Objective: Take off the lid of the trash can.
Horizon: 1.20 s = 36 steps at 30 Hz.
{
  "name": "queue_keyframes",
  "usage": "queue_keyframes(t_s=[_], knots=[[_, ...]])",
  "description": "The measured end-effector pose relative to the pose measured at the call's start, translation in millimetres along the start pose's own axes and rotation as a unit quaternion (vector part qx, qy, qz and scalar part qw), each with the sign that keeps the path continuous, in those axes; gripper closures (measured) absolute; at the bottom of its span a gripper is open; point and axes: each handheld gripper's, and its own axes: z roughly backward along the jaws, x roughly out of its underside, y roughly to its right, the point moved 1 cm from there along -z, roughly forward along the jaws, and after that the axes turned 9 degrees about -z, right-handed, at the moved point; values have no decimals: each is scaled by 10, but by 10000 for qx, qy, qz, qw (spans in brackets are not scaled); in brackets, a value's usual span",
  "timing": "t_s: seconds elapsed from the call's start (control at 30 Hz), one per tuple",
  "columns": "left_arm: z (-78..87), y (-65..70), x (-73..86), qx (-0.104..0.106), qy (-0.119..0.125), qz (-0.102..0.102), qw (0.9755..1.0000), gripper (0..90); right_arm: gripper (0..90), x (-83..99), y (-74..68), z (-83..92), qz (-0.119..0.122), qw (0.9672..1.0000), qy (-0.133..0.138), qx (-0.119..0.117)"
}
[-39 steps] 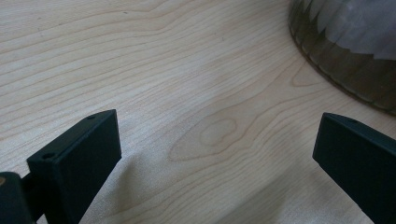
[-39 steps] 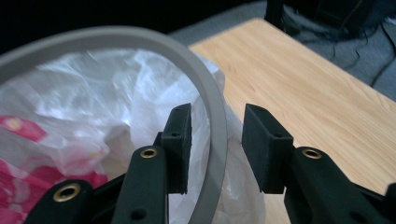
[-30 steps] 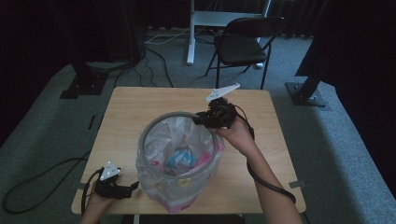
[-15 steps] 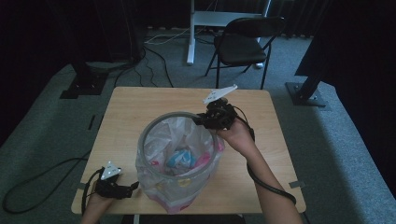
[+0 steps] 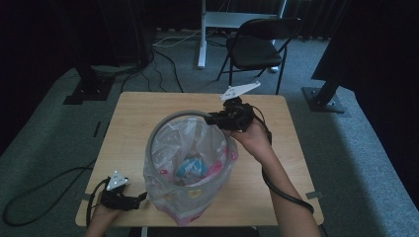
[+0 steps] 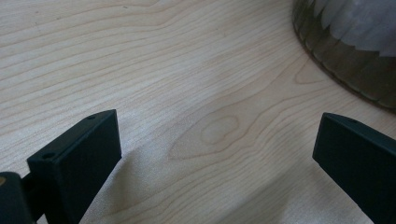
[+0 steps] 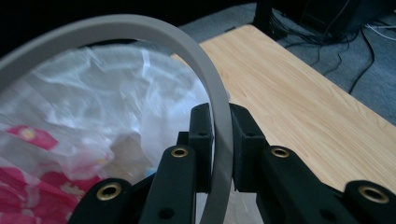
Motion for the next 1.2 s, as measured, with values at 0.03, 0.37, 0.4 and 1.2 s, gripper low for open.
queue_keyframes(t_s=[0.03, 0.37, 0.4, 1.2], knots=[[1, 0, 0, 11, 9, 6, 10000, 11, 812, -11, -4, 18, 4, 10000, 40, -7], [-3, -4, 0, -1, -20, 16, 10000, 11, 824, -61, 39, 172, -400, 9964, 495, -555], [-2, -4, 0, -4, -17, 16, 10000, 11, 824, -66, 42, 195, -432, 9961, 544, -546], [-9, 9, 3, -12, -50, 32, 10000, 11, 825, 333, 581, 912, -1302, 9825, 1334, 45]])
